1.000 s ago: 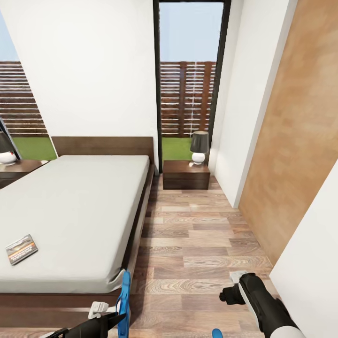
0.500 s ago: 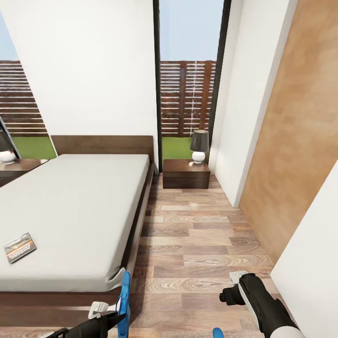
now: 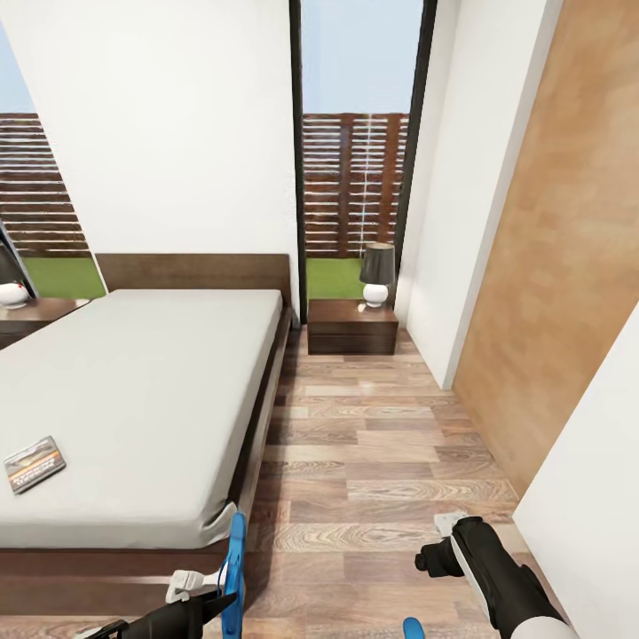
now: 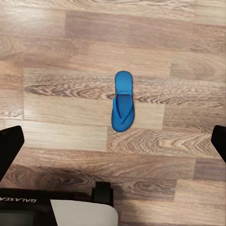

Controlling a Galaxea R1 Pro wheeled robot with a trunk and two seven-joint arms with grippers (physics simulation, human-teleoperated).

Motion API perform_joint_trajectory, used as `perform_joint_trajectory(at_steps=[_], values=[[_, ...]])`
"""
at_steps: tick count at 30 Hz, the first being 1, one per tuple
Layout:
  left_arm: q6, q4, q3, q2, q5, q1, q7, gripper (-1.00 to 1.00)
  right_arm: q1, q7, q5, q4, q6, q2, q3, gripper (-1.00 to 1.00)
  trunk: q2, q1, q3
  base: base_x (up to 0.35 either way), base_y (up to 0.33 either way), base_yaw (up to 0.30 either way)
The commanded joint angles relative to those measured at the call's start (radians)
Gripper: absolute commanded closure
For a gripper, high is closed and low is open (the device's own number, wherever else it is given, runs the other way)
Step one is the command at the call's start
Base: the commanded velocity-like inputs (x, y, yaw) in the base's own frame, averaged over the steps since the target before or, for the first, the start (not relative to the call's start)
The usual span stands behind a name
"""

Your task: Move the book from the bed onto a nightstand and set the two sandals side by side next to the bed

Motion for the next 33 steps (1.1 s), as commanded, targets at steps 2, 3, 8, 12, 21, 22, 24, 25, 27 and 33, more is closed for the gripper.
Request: perform_joint_trajectory(at_steps=[2, 3, 8, 12, 21, 22, 24, 25, 27, 33], values=[[0.008, 0.0, 0.002, 0.0, 0.004, -0.001, -0.004, 1.0, 0.0, 0.01, 0.011, -0.002, 0.004, 0.0, -0.003, -1.0, -0.015, 0.008, -0.007, 0.0, 0.0, 0.0], [0.008, 0.0, 0.002, 0.0, 0.004, -0.001, -0.004, 1.0, 0.0, 0.01, 0.011, -0.003, 0.004, 0.0, -0.003, -1.0, -0.022, 0.012, -0.011, 0.0, 0.0, 0.0], [0.008, 0.0, 0.002, 0.0, 0.004, -0.001, -0.005, 1.0, 0.0, 0.01, 0.01, -0.002, 0.003, 0.0, -0.004, -1.0, -0.057, 0.031, -0.026, 0.0, 0.0, 0.0], [0.008, 0.0, 0.002, 0.0, 0.004, -0.001, -0.005, 1.0, 0.0, 0.01, 0.009, -0.002, -0.002, 0.0, -0.004, -1.0, -0.085, 0.046, -0.039, 0.0, 0.0, 0.0], [0.008, 0.0, 0.003, 0.003, 0.004, -0.001, -0.005, 1.0, 0.0, 0.015, 0.008, -0.001, -0.004, 0.0, -0.004, -1.0, -0.148, 0.081, -0.067, 0.0, 0.0, 0.0], [0.008, 0.0, 0.003, 0.003, 0.004, -0.001, -0.005, 1.0, 0.0, 0.015, 0.008, -0.001, -0.004, 0.0, -0.004, -1.0, -0.155, 0.084, -0.07, 0.0, 0.0, 0.0], [0.008, 0.0, 0.003, 0.003, 0.004, -0.001, -0.006, 1.0, 0.0, 0.011, 0.008, -0.001, -0.004, 0.0, -0.004, -1.0, -0.169, 0.092, -0.076, 0.0, 0.0, 0.0], [0.008, 0.0, 0.003, 0.003, 0.004, -0.001, -0.006, 1.0, 0.0, 0.01, 0.008, -0.001, -0.004, 0.0, -0.004, -1.0, -0.176, 0.096, -0.079, 0.0, 0.0, 0.0], [0.008, 0.0, 0.003, 0.003, 0.004, -0.001, -0.006, 1.0, 0.0, 0.009, 0.009, -0.001, -0.004, 0.0, -0.004, -1.0, -0.19, 0.104, -0.086, 0.0, 0.0, 0.0], [0.008, 0.0, 0.002, 0.002, 0.004, -0.001, -0.005, 1.0, 0.0, 0.009, 0.009, -0.001, -0.004, 0.0, -0.004, -1.0, -0.232, 0.127, -0.105, 0.0, 0.0, 0.0]])
